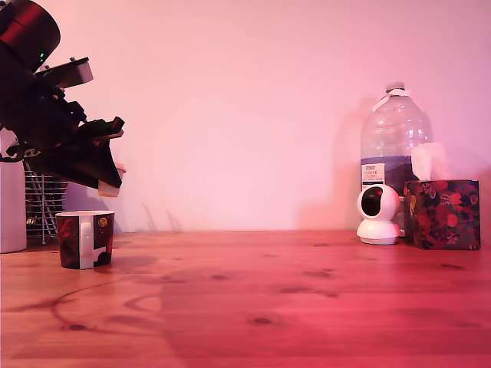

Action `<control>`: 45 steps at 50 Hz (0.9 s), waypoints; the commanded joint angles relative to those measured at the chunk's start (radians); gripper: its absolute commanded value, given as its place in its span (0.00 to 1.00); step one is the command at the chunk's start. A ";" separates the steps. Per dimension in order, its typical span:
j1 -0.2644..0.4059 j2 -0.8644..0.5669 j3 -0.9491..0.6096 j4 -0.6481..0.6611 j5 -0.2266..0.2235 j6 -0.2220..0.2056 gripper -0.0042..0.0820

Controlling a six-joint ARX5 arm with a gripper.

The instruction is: Pick up the coffee capsules from the table one by one and drop them inside the nearest coffee cup

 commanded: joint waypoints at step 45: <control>0.060 0.005 -0.011 0.034 -0.042 -0.006 0.30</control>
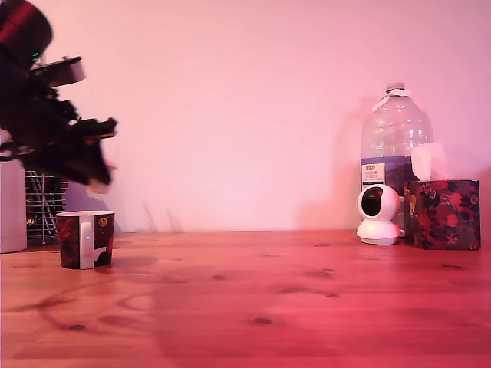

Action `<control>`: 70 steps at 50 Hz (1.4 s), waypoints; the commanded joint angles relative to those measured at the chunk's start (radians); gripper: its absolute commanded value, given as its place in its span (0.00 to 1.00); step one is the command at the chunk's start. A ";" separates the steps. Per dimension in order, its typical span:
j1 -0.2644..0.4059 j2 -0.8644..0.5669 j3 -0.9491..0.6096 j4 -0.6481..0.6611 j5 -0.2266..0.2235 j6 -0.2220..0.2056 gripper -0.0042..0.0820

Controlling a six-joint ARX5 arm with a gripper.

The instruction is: Pick up the coffee capsules from the table one by one and drop them inside the nearest coffee cup

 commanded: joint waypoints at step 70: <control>0.071 0.259 0.373 -0.360 -0.012 -0.012 0.30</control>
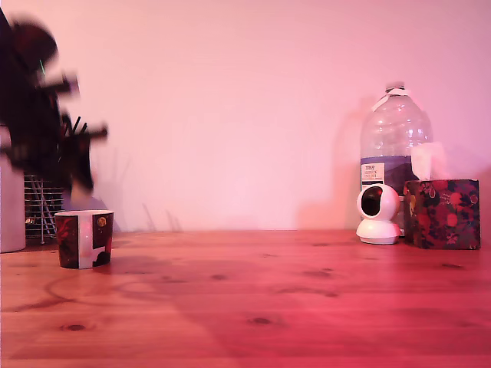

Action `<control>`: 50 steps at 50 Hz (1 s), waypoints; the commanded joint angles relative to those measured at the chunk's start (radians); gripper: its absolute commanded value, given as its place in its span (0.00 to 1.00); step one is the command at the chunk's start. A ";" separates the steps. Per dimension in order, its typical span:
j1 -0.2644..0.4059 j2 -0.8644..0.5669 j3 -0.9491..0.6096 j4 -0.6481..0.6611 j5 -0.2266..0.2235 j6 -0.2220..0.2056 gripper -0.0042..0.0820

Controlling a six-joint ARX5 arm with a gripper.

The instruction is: Pick up the coffee capsules from the table one by one and drop them inside the nearest coffee cup

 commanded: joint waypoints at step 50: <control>0.003 0.057 0.097 -0.067 -0.011 0.024 0.30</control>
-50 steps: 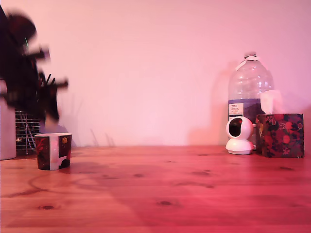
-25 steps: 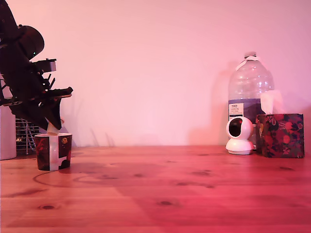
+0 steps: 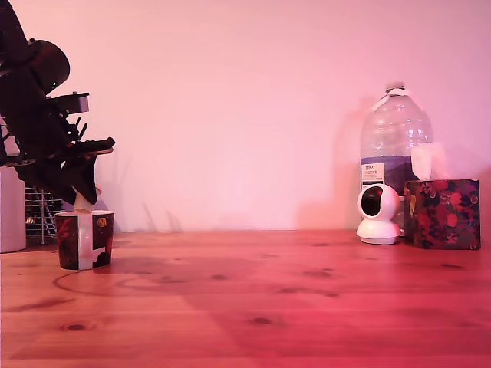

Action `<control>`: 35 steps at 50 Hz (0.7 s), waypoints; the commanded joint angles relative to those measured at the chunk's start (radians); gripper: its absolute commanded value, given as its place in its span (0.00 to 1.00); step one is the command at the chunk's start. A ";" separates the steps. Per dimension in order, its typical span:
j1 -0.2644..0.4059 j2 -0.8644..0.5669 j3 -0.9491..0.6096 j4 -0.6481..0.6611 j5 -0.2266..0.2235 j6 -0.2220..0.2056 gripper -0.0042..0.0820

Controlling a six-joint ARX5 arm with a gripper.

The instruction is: Pick up the coffee capsules from the table one by one and drop them inside the nearest coffee cup

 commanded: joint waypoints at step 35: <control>0.005 -0.020 0.002 0.000 -0.004 0.026 0.58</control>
